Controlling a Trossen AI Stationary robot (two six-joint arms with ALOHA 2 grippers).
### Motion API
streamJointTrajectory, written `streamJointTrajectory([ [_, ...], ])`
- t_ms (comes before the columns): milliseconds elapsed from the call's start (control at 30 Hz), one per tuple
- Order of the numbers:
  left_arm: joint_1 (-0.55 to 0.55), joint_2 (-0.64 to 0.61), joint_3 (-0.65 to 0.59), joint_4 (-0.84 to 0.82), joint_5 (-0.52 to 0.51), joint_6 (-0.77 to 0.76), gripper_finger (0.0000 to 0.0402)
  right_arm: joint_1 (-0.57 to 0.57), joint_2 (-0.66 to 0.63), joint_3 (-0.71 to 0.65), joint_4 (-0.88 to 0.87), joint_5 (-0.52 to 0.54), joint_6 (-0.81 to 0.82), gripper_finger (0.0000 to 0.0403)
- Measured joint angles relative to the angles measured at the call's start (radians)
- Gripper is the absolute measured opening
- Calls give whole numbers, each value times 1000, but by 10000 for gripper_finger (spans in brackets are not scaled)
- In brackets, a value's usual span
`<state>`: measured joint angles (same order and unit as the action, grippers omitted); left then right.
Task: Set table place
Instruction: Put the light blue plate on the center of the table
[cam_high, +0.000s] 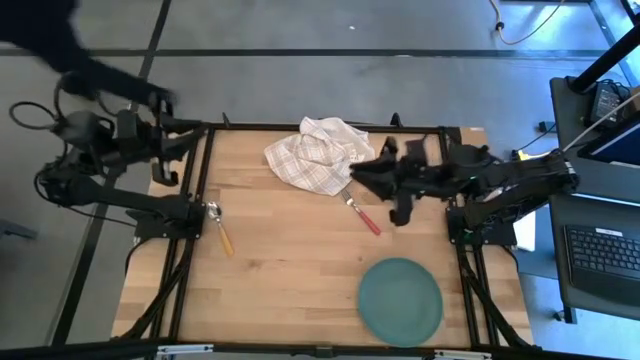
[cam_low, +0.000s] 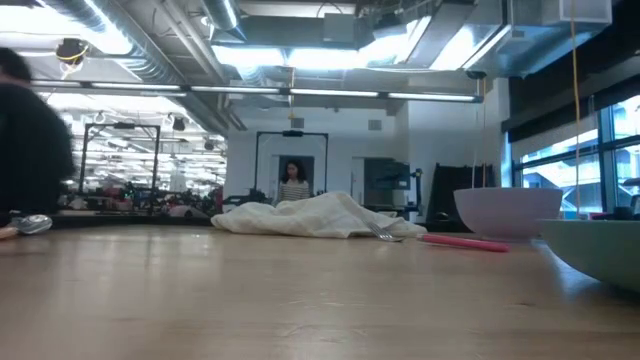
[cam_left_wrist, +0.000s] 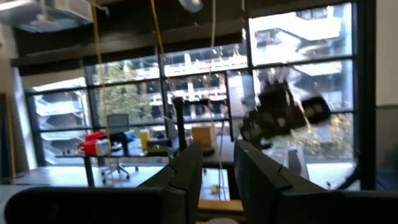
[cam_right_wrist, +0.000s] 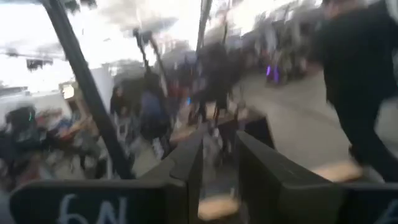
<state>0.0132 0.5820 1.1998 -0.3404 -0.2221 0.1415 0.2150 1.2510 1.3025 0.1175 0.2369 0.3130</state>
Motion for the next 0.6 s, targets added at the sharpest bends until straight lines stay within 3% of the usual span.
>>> streamJointTrajectory([
  [167, 0, -9, 11, 2, -2, -6, 86, 0, 55, 0, -178, -7, 162, 97],
  [467, 0, -9, 14, -7, -2, -35, 86, 4, 127, 0, -883, -129, 618, 97],
  [600, 0, -9, 14, -8, -2, -60, 86, 20, 179, 0, -1120, -244, 796, 97],
])
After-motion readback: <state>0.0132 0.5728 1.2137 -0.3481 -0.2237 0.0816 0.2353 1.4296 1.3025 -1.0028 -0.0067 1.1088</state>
